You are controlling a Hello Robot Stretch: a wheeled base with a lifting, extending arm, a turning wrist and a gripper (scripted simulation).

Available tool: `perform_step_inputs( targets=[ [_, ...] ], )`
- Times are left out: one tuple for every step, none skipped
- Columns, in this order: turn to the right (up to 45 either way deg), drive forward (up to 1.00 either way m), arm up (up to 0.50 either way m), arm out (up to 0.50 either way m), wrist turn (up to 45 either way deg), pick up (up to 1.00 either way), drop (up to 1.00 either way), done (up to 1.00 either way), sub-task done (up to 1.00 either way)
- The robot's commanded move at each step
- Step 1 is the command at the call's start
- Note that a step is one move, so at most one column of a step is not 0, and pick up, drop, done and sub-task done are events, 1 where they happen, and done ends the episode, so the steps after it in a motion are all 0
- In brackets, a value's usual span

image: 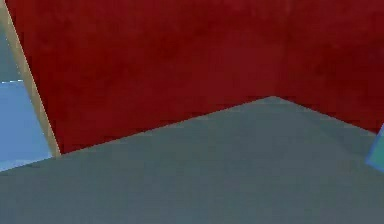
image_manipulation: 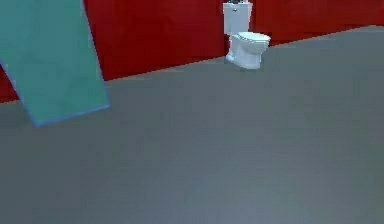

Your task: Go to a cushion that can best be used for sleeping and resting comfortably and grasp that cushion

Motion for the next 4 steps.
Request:
perform_step_inputs(
  targets=[
    [-45.0, 0.0, 0.0, 0.0, 0.0, 0.0, 0.0, 0.0, 0.0],
    [-3.0, 0.0, 0.0, 0.0, 0.0, 0.0, 0.0, 0.0, 0.0],
    [0.0, 1.0, 0.0, 0.0, 0.0, 0.0, 0.0, 0.0, 0.0],
    [0.0, 1.0, 0.0, 0.0, 0.0, 0.0, 0.0, 0.0, 0.0]
  ],
)
